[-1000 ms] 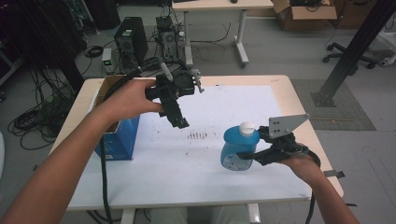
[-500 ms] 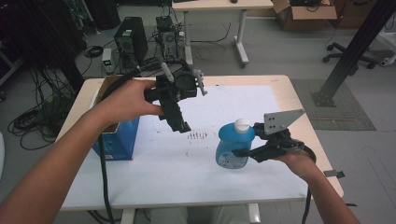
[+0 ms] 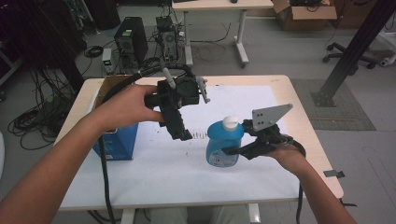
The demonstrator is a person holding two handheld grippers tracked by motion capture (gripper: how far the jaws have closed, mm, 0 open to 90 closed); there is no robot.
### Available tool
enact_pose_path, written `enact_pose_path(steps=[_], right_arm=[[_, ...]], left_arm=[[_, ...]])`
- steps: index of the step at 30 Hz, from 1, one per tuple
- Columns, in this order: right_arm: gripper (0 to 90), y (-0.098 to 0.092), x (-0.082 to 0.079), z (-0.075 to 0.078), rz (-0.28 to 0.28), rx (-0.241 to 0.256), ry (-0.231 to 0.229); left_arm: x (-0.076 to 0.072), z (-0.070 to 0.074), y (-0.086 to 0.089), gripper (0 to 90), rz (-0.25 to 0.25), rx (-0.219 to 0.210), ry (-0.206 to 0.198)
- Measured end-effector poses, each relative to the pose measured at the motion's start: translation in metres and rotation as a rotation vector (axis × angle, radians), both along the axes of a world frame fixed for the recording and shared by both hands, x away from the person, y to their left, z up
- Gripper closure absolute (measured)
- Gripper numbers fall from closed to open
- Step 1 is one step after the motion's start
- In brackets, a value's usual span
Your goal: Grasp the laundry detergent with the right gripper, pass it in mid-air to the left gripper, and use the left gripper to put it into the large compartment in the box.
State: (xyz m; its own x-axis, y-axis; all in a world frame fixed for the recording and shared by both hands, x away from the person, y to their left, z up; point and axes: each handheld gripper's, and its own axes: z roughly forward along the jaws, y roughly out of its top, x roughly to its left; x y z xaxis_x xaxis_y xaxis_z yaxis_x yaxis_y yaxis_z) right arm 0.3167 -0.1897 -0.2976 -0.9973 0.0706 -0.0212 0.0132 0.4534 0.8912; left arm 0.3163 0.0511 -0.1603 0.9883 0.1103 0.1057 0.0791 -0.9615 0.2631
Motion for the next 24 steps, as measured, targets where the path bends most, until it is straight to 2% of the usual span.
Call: enact_pose_path(steps=[12,24], right_arm=[[45.2,0.019,0.004,0.000,0.032,-0.022,-0.005],[45.2,0.028,0.006,0.000,0.049,-0.025,-0.008]], left_arm=[[-0.008,0.003,-0.010,5.3,-0.039,0.005,0.011],[-0.009,0.004,-0.025,5.2,-0.062,0.022,0.018]])
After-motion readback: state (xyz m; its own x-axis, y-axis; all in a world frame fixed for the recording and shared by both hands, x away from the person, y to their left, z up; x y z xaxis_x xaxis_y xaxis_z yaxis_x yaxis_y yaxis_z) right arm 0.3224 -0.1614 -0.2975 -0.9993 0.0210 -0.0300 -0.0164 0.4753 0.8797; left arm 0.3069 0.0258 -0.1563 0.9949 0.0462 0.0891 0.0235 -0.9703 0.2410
